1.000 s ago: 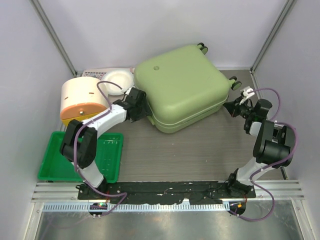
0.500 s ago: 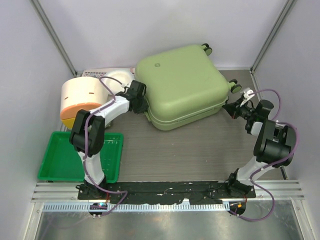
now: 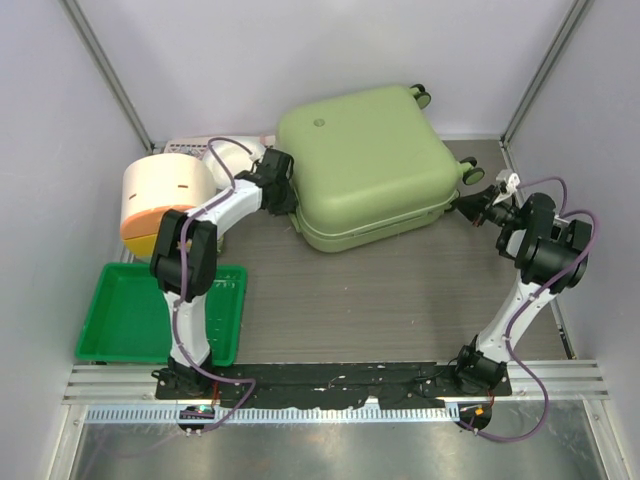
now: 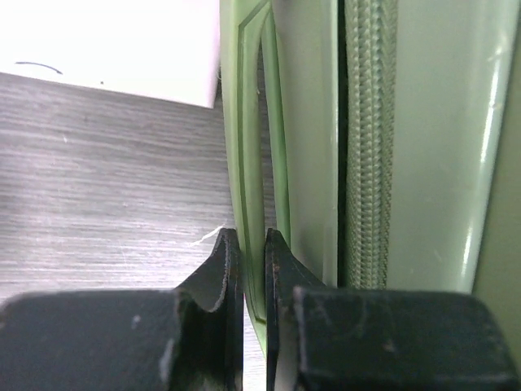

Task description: Open, take out, and arrange the luggage

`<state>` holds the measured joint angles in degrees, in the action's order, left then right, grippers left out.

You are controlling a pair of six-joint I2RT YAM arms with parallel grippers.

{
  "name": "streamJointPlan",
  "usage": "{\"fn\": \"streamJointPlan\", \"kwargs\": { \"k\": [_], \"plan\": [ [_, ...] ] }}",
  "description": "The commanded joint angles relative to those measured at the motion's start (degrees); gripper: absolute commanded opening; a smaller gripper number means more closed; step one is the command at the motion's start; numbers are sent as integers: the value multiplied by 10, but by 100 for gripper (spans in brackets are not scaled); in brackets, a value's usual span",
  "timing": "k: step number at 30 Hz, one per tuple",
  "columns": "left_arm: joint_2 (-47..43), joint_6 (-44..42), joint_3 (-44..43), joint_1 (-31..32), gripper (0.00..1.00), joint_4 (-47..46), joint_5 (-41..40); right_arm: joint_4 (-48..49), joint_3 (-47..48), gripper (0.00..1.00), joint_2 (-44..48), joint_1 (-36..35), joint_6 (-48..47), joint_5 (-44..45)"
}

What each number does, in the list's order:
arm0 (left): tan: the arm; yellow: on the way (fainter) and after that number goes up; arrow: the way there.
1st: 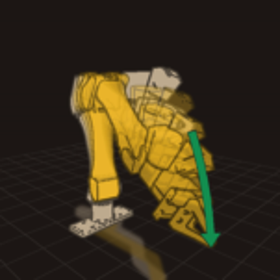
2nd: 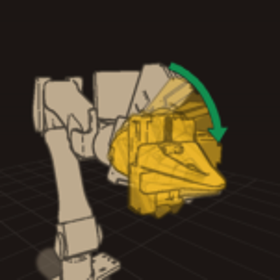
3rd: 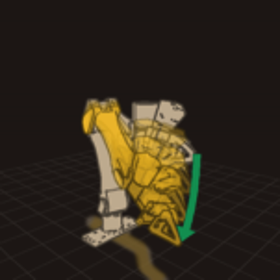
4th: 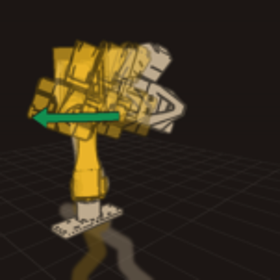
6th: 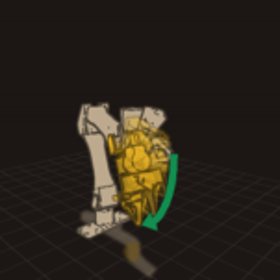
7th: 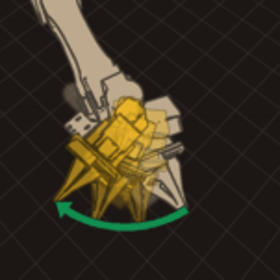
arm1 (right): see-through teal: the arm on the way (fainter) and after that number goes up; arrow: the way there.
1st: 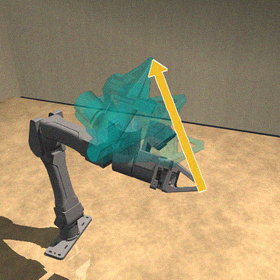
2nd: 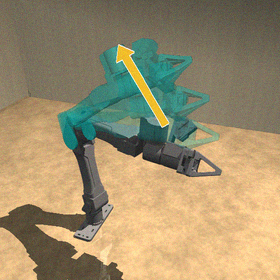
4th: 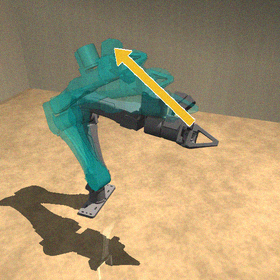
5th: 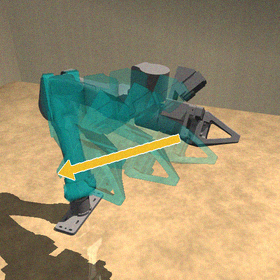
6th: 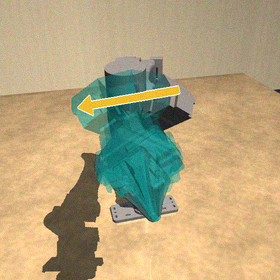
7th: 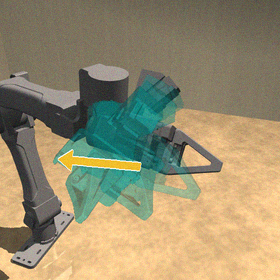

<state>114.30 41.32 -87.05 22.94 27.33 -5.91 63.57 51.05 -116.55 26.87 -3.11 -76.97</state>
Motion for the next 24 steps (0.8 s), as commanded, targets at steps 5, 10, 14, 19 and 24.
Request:
{"fn": "streamJointPlan", "kwargs": {
  "k": [5, 10, 14, 19, 24],
  "plan": [
    [69, -168, -77, -15, 0, -26, -74, 206, 120, 1, -92, 9, 45, 181],
    [96, -178, -118, -15, 0, -27, -62, 205, 197, 1, -151, -2, 65, 179],
    [117, -193, -146, -15, 0, -25, -60, 211, 239, 1, -189, -23, 87, 175],
    [140, -199, -172, -15, 0, -21, -39, 184, 296, 4, -226, -43, 113, 210],
    [141, -208, -183, -12, 0, -39, -9, 85, 312, 8, -207, -30, 144, 204]
  ]
}}
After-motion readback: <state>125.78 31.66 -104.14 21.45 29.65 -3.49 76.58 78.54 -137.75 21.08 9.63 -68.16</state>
